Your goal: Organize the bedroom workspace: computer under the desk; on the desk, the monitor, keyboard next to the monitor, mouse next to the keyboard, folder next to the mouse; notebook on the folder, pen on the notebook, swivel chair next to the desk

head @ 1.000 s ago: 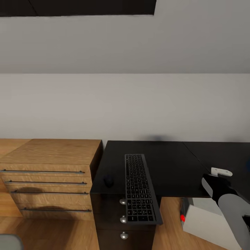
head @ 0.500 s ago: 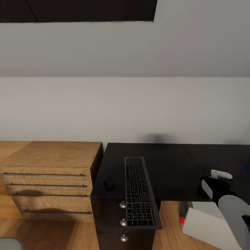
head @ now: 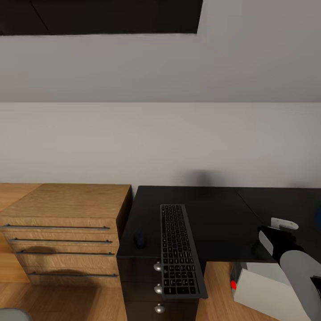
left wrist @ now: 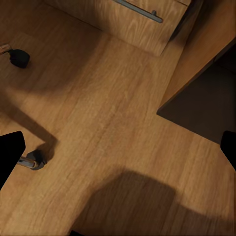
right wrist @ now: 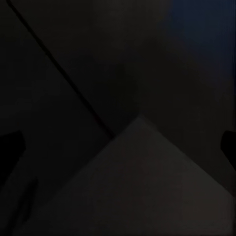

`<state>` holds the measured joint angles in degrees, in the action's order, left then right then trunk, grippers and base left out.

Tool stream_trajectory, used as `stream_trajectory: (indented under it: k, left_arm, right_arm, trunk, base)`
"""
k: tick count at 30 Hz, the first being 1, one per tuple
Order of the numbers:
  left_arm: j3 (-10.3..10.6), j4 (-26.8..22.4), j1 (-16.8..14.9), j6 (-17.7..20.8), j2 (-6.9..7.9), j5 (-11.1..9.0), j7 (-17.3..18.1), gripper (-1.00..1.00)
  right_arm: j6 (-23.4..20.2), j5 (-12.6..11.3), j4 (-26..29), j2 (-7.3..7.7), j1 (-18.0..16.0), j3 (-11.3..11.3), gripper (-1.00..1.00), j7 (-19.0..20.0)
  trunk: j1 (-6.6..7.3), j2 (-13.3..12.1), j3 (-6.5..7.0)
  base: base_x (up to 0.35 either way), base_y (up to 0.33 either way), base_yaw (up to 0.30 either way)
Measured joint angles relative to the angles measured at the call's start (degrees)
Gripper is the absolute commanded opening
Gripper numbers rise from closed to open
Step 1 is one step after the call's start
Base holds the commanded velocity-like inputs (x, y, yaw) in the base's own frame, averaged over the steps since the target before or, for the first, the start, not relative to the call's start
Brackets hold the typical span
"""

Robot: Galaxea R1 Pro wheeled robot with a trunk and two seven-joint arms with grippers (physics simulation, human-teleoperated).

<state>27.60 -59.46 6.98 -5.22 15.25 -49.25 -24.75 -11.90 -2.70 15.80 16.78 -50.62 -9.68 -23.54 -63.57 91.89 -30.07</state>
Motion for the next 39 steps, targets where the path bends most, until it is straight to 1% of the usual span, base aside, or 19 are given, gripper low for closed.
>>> stream_trajectory:
  k: [24, 27, 28, 34, 35, 36, 39]
  left_arm:
    - [0.04, 0.03, 0.0, -0.02, -0.03, 0.03, -0.09, 1.0]
    - [0.07, 0.03, 0.0, 0.01, -0.03, 0.02, -0.06, 1.0]
    - [0.08, 0.08, 0.0, 0.03, -0.03, 0.02, -0.04, 1.0]
    - [0.03, 0.59, 0.0, 0.01, -0.03, 0.02, 0.04, 1.0]
    - [0.02, 0.63, 0.0, 0.02, -0.03, 0.02, 0.05, 1.0]
    - [0.01, 0.7, 0.0, 0.02, -0.03, 0.02, 0.07, 1.0]
    - [0.0, 0.77, 0.0, 0.04, -0.03, 0.02, 0.08, 1.0]
  right_arm:
    - [-0.02, -0.14, 0.24, -0.15, 0.0, 0.06, 1.0, 0.23]
    - [-0.45, -0.28, 1.93, -0.6, 0.0, 0.01, 1.0, 0.3]
    - [-0.7, -0.34, 3.39, -1.04, 0.02, 0.0, 1.0, 0.31]
    - [-2.23, -0.47, 9.39, -2.26, 0.32, -0.1, 1.0, 0.3]
    - [-2.8, -0.49, 10.65, -2.49, 0.5, -0.12, 1.0, 0.3]
    - [-4.34, -0.52, 13.28, -3.07, 1.08, -0.16, 1.0, 0.31]
    - [-7.45, -0.69, 17.89, -4.06, 2.54, -0.2, 1.0, 0.32]
  trunk:
    - [5.27, -9.63, 4.31]
    - [5.28, -9.64, 4.32]
    - [5.28, -9.64, 4.32]
    - [5.28, -9.64, 4.32]
    - [5.28, -9.64, 4.32]
    - [5.28, -9.64, 4.32]
    - [5.28, -9.64, 4.32]
  base:
    - [0.0, 0.0, 0.0]
    - [0.0, 0.0, 0.0]
    - [0.0, 0.0, 0.0]
    - [0.0, 0.0, 0.0]
    - [0.0, 0.0, 0.0]
    - [0.0, 0.0, 0.0]
    - [0.0, 0.0, 0.0]
